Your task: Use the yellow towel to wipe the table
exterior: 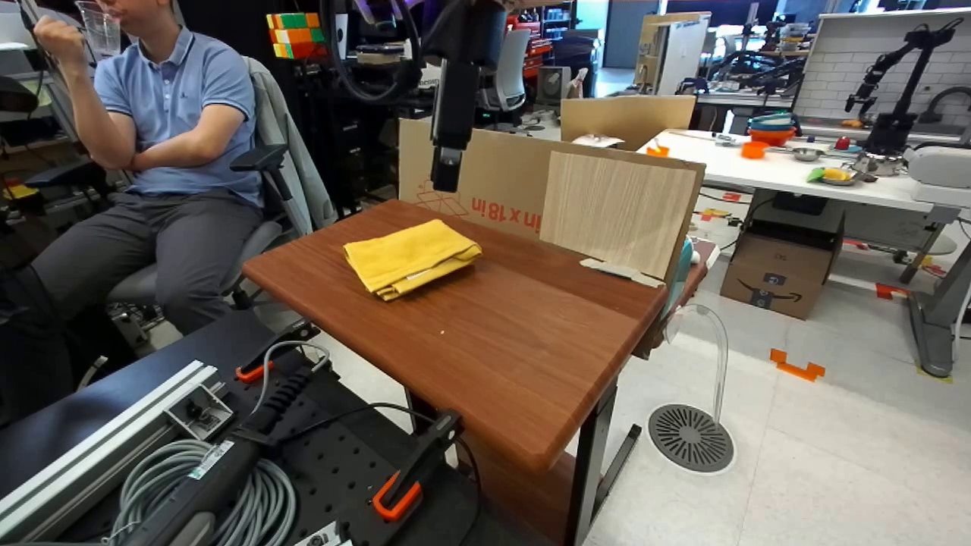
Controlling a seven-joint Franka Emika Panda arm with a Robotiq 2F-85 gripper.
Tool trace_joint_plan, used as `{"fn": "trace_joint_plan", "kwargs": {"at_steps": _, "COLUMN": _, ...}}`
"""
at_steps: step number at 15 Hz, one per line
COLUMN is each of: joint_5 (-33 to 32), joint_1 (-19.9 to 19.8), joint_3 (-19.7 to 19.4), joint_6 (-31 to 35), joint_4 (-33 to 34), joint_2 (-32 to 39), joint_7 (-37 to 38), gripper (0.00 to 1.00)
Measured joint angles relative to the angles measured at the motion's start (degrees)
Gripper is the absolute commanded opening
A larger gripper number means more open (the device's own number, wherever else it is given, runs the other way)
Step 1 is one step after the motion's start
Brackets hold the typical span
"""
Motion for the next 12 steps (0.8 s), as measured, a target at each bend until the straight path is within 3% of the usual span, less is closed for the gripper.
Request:
{"fn": "trace_joint_plan", "kwargs": {"at_steps": 3, "joint_5": 1.1, "joint_1": 0.3, "joint_3": -0.5, "joint_6": 0.0, "joint_4": 0.6, "joint_2": 0.8, "joint_7": 0.0, "gripper": 1.0}}
{"fn": "trace_joint_plan", "kwargs": {"at_steps": 7, "joint_5": 9.8, "joint_1": 0.9, "joint_3": -0.6, "joint_6": 5.4, "joint_4": -2.7, "joint_2": 0.9, "joint_7": -0.3, "gripper": 1.0}}
{"fn": "trace_joint_plan", "kwargs": {"at_steps": 12, "joint_5": 11.7, "joint_1": 5.7, "joint_3": 0.0, "joint_6": 24.6, "joint_4": -13.5, "joint_2": 2.6, "joint_7": -0.4, "gripper": 1.0}}
